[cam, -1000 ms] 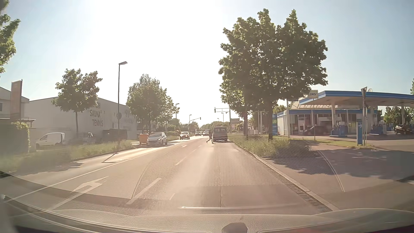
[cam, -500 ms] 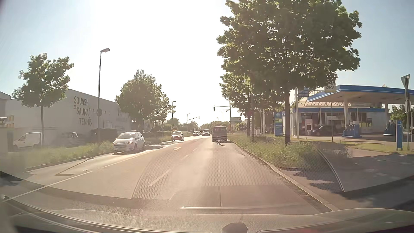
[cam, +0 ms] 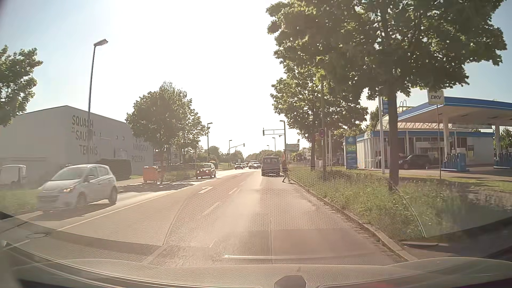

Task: Follow the waypoints while adhering to traffic rules and regulations

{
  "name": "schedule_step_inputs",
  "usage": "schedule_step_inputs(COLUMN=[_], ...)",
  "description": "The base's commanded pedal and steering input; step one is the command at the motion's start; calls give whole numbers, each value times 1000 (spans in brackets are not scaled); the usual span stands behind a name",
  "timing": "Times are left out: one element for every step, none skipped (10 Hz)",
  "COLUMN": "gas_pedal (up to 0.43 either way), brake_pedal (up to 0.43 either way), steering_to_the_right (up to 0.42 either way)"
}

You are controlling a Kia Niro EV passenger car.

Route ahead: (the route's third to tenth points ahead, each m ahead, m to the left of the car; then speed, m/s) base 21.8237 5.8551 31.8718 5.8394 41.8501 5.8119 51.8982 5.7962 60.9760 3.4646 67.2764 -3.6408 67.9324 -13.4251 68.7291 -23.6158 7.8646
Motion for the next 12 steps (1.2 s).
schedule_step_inputs(gas_pedal=[0, 0, 0, 0, 0, 0, 0, 0, 0, 0, 0, 0], brake_pedal=[0, 0, 0, 0, 0, 0, 0, 0, 0, 0, 0, 0], steering_to_the_right=[-4, -6, -6, -6, -6, -6, -9, -10, -11, -12, -12, -12])
